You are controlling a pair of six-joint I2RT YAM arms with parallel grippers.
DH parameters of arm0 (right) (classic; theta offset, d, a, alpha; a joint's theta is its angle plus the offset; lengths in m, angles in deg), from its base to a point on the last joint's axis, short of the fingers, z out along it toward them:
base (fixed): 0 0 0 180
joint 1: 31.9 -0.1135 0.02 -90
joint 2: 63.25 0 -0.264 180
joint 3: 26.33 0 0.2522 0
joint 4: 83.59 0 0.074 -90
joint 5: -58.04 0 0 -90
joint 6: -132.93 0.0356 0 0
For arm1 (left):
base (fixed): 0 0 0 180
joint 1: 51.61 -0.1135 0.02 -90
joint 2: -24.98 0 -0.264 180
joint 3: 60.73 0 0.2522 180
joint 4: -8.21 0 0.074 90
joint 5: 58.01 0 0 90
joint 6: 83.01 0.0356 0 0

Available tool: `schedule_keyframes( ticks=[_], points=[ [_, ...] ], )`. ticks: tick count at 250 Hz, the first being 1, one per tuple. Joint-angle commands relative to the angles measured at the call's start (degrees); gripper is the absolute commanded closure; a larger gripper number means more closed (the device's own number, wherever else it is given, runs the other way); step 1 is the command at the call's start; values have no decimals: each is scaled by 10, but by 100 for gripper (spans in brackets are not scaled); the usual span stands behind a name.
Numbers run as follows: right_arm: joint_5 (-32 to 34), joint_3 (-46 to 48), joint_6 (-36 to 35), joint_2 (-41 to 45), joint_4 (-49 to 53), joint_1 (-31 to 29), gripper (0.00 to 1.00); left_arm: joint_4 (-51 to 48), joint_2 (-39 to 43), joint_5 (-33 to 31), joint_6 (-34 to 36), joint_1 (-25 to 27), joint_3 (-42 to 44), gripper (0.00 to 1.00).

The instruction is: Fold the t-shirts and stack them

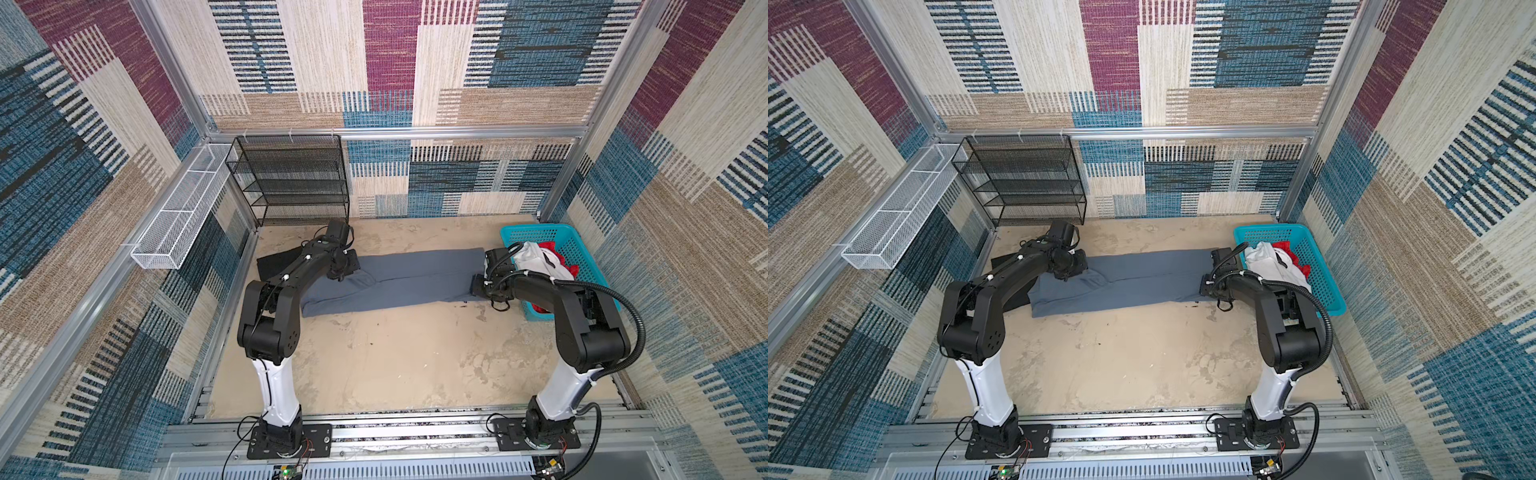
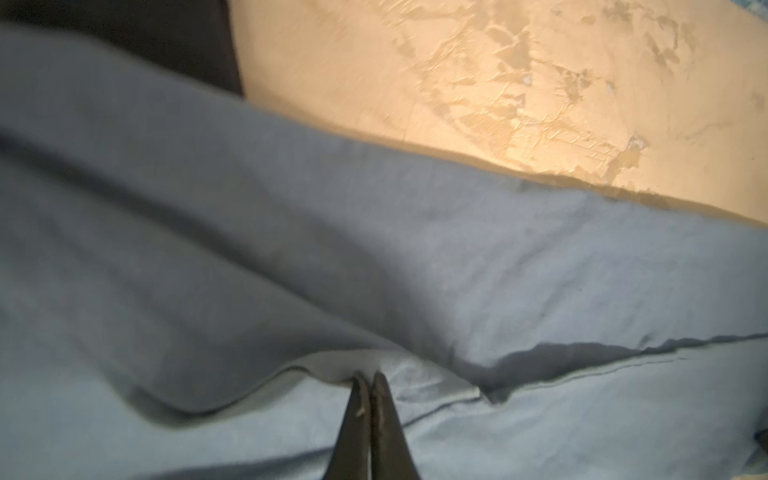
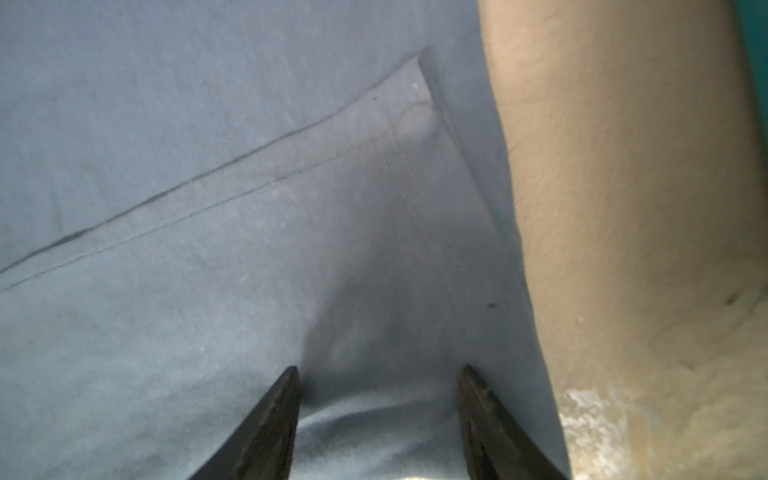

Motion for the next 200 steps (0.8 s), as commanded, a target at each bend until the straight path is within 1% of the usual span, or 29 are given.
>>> schedule_keyframes(
  ticks=[1,37,46,60,66,82,97,113,131,146,162,178,200],
  points=[
    [-6,6,-1,-6,17,2,38,-60,-44,15,53,-1,-78,100],
    [-8,8,-1,-9,18,3,38,-125,-116,23,81,0,-195,100],
    [-8,6,-1,-10,18,3,38,-140,-132,22,89,1,-220,95],
    [-10,5,-2,-11,20,3,38,-158,-150,18,101,3,-250,83],
    [-11,4,-3,-12,21,3,38,-163,-155,18,110,5,-259,80],
    [-11,3,-3,-13,22,3,38,-163,-156,14,135,10,-268,76],
    [-13,2,-3,-13,22,3,38,-147,-143,9,155,14,-256,74],
    [-13,1,-3,-13,25,4,38,-117,-114,10,169,16,-221,73],
    [-14,2,-2,-12,26,4,38,-60,-63,11,173,16,-145,73],
    [-11,3,-1,-8,28,4,38,-29,-17,-5,166,15,-80,73],
    [-3,3,0,1,30,4,38,-5,38,-27,147,15,-3,72],
    [6,0,0,9,34,4,38,1,93,-61,112,10,75,72],
    [10,-3,-3,18,42,7,38,12,164,-78,76,-3,175,71]
  ],
)
